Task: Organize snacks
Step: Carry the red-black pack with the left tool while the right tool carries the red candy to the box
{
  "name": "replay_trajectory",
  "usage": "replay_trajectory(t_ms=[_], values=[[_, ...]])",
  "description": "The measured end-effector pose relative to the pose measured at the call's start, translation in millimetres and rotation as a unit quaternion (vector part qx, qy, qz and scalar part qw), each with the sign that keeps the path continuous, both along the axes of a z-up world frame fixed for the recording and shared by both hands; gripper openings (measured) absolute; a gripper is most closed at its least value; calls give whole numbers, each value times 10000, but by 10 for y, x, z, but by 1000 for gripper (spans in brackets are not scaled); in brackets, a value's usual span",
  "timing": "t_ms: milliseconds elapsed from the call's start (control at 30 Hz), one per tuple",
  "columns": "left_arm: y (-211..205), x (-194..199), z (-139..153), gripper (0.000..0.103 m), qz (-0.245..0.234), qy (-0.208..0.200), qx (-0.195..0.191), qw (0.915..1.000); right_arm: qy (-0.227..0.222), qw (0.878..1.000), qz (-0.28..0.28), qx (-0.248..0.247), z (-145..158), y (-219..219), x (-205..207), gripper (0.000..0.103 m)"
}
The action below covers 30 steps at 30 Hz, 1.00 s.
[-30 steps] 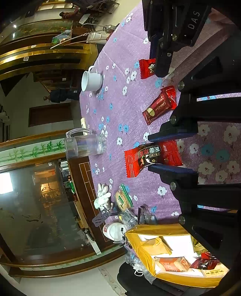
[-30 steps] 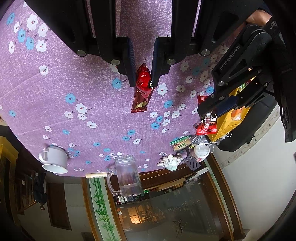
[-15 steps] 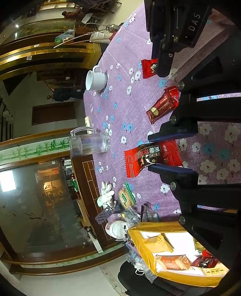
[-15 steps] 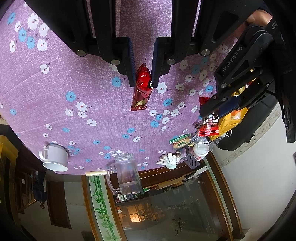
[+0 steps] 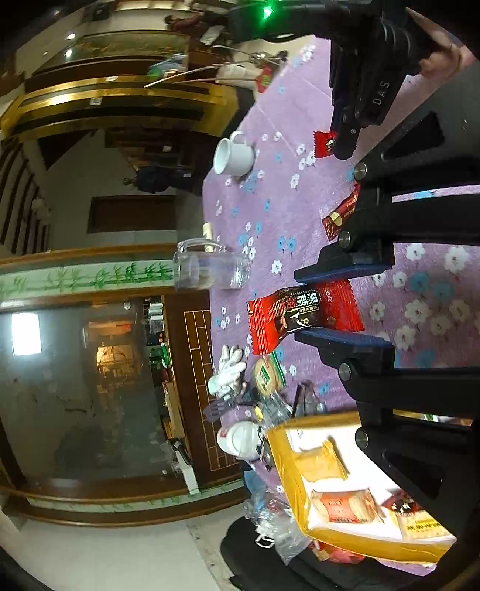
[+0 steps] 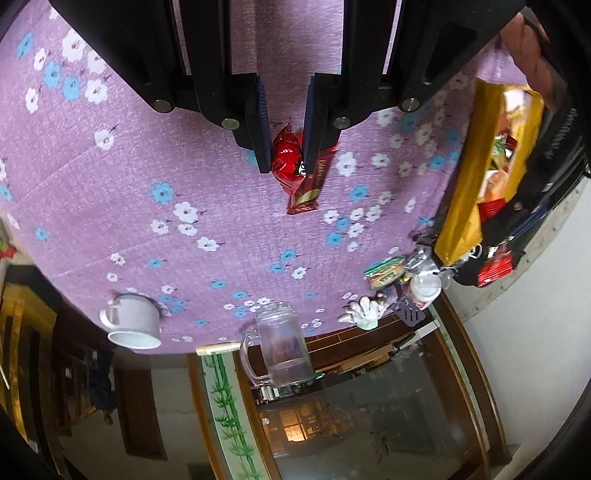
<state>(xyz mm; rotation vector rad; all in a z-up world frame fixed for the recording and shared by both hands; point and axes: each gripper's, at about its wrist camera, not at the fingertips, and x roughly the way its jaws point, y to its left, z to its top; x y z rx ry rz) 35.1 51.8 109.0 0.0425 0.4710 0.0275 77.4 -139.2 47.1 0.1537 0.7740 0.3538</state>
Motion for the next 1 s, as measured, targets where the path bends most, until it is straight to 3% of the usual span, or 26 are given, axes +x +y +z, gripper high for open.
replay_trajectory(t_ms=[300,567,800,1000], values=[[753,-280,-108,22,558,274,-461,9970,-190,9979,616,-14,240,543,-249,17],[1492,-546,-380,22,1237,511,-930,9866,-345,9904,1328,-150,409,1318,-379,17],[1747,-507,-655,22,1384,801,-1377,9775,-294,9839,1750,-223,443,1894,-425,17],[1809,-490,-733,22,1406,900,-1517,9742,-204,9791,1987,-390,399,2330,-400,17]])
